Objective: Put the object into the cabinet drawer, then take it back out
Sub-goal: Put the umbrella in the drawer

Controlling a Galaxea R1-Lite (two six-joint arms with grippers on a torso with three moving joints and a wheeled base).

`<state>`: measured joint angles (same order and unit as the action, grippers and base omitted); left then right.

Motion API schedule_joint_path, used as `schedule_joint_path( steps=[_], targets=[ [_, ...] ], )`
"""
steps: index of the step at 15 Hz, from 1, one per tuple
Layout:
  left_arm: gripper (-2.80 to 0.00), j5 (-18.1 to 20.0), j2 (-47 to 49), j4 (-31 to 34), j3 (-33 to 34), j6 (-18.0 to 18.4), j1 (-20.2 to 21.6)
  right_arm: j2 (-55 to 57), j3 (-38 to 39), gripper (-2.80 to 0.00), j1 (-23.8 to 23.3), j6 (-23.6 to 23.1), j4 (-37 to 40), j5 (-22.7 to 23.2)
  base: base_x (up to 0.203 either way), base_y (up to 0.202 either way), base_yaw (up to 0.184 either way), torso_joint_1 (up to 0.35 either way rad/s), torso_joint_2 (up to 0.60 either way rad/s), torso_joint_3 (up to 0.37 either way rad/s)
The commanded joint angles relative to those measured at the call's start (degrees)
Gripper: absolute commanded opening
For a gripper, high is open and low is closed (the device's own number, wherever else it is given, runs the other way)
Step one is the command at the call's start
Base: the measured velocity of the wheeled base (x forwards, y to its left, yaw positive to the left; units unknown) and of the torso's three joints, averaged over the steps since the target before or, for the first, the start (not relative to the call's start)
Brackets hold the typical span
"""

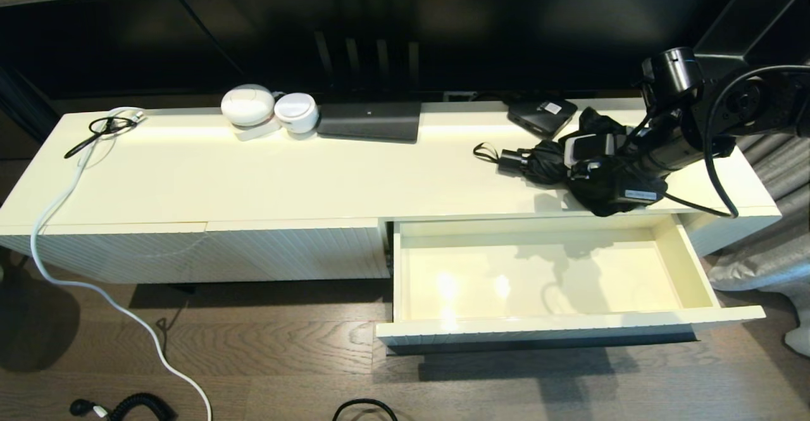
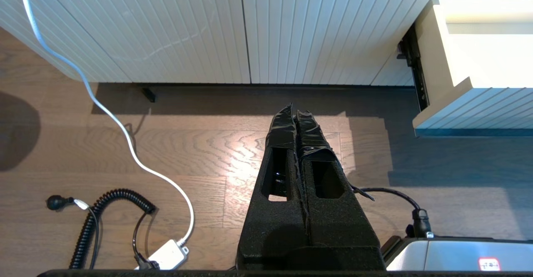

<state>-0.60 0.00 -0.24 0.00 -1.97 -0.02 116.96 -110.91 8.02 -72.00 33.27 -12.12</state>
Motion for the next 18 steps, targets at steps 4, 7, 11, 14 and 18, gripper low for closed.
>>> schedule_joint_path(
  steps=[4, 7, 11, 14, 18],
  targets=[
    [-2.8, 0.0, 0.0, 0.0, 0.1, 0.0, 0.0, 0.5, 0.3, -2.8, 0.0, -0.2, 0.4, -0.1, 0.0, 0.0, 0.0, 0.0, 0.0, 0.0],
    [-2.8, 0.0, 0.0, 0.0, 0.1, 0.0, 0.0, 0.8, 0.7, -2.8, 0.0, -0.1, 0.4, -0.1, 0.0, 0.0, 0.0, 0.0, 0.0, 0.0],
    [-2.8, 0.0, 0.0, 0.0, 0.1, 0.0, 0.0, -0.7, 1.5, -2.8, 0.1, 0.0, 0.5, -0.2, 0.0, 0.0, 0.0, 0.0, 0.0, 0.0],
    [-2.8, 0.0, 0.0, 0.0, 0.1, 0.0, 0.0, -6.0, 4.2, -2.8, 0.6, 0.2, 0.8, -0.1, 0.0, 0.0, 0.0, 0.0, 0.0, 0.0],
    [-2.8, 0.0, -0.1, 0.0, 0.1, 0.0, 0.0, -15.0, 11.6, -2.8, 1.7, 0.2, 1.0, 0.8, 0.0, 0.0, 0.0, 0.0, 0.0, 0.0]
  ],
)
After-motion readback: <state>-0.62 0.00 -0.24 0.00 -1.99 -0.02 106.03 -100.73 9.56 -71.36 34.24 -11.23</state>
